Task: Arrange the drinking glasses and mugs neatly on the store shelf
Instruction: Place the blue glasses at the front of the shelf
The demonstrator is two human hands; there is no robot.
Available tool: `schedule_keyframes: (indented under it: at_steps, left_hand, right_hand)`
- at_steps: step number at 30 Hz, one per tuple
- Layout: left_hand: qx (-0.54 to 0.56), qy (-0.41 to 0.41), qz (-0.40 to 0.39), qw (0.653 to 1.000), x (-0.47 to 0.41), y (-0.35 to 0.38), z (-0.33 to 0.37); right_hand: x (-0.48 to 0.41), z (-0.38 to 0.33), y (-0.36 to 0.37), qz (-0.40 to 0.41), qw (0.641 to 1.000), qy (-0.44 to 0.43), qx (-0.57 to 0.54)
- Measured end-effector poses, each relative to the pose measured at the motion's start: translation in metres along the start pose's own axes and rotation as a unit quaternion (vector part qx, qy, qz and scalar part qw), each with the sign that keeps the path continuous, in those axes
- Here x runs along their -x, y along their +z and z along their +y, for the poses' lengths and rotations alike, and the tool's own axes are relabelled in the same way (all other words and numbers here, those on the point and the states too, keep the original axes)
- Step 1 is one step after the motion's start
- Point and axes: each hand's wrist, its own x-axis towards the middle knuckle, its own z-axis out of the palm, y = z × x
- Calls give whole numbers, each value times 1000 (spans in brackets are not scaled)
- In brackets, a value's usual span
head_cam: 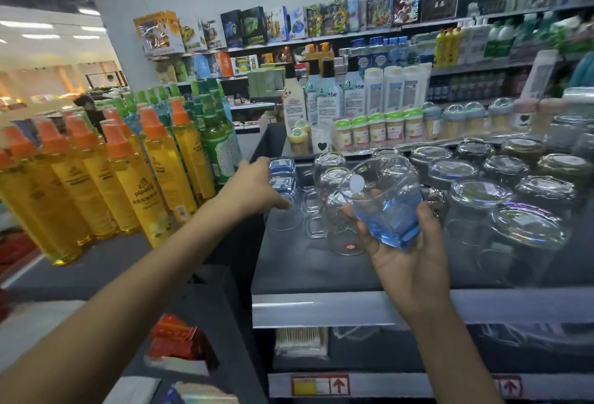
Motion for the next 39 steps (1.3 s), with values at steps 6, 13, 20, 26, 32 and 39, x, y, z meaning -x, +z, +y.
schedule_keyframes:
  at_steps: [6, 13, 20, 26, 32, 39]
  left_hand:
    - [169, -76, 123, 975, 38, 28, 23]
    - [249, -166, 308, 903, 45, 76, 49]
    - [261, -220, 277, 898, 38, 95, 39]
    - [267, -213, 265, 902, 30, 98, 26]
    - [268, -209, 272, 900, 26, 103, 22]
    - [289, -215, 252, 898, 27, 105, 22]
  right_hand:
    - [3, 0, 4, 5, 1000, 24, 11]
    - [3, -8, 4, -20, 999, 37, 5]
    - [-3, -7, -1, -37, 997, 60, 20]
    - [0, -7, 3, -34, 998, 43, 28]
    - [3, -5, 6, -25, 998, 55, 17]
    - [6, -5, 11, -27, 998, 59, 17]
